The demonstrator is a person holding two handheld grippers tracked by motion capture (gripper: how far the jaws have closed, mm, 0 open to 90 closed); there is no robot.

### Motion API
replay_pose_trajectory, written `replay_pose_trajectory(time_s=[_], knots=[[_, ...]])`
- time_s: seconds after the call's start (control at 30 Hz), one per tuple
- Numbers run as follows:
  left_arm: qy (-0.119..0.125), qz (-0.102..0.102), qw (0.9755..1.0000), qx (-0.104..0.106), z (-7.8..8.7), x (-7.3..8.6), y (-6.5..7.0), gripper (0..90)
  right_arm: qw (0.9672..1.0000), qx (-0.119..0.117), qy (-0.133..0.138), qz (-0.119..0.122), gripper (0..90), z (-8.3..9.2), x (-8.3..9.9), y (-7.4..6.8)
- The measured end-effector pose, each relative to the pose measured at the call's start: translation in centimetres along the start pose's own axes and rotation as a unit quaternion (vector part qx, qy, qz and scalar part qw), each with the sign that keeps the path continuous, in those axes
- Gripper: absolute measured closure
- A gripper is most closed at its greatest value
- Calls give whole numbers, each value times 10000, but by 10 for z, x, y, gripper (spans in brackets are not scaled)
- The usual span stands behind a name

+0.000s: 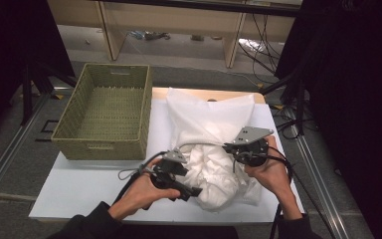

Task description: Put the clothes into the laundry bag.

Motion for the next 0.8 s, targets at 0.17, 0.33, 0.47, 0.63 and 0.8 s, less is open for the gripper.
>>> replay_pose_trajectory(time_s=[0.17, 0.33, 0.47, 0.63, 0.8], knots=[[-268, -32, 9995, -184, -43, -1, -6, 155, 10000, -24, -23, -63, 899, -1, 1, -2], [281, 201, 9986, -410, -43, -32, -29, 724, 9999, -118, 36, 10, 900, 0, 1, -3], [668, 432, 9935, -812, -26, -57, -54, 766, 9996, -176, 198, 13, 900, 11, -5, -5], [722, 956, 9880, -975, -48, -61, -92, 750, 9996, -190, 174, 146, 900, 13, -8, -9], [608, 1148, 9892, -686, -55, -58, -92, 638, 9997, -225, -40, 111, 900, 0, 0, -10]])
Point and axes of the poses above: each handheld gripper's, and its own axes: z roughly backward along the jaws, x roughly out of its underside, y roughly to its right, the point moved 6 cm from there along -z, roughly forward along the jaws, and after that the axes turned 8 degrees about -y, right-handed, at the moved point
